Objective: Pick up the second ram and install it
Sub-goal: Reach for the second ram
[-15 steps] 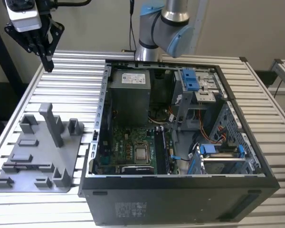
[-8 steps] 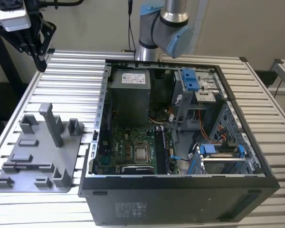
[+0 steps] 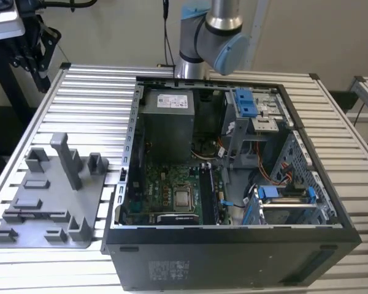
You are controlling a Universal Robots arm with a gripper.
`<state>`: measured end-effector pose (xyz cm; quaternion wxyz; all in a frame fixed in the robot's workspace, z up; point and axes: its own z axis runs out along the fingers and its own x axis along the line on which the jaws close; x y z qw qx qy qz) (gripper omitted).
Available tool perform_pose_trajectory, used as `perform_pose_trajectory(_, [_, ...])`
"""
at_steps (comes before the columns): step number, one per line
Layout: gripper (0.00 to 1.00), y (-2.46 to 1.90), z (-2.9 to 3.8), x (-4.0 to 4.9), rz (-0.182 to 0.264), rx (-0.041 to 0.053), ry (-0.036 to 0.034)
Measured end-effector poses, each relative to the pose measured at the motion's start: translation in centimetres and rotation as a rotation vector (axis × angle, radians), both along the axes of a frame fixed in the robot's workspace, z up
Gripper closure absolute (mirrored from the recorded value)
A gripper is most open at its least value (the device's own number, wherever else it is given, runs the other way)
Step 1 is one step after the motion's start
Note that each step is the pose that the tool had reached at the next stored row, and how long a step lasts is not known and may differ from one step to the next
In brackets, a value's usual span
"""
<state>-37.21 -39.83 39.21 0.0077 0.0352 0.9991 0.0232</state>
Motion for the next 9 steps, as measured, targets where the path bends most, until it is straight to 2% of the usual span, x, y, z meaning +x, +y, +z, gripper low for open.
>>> perform_pose_trajectory(9, [0.89, 0.01, -0.01, -2.17, 0.000, 0.0000, 0.0002])
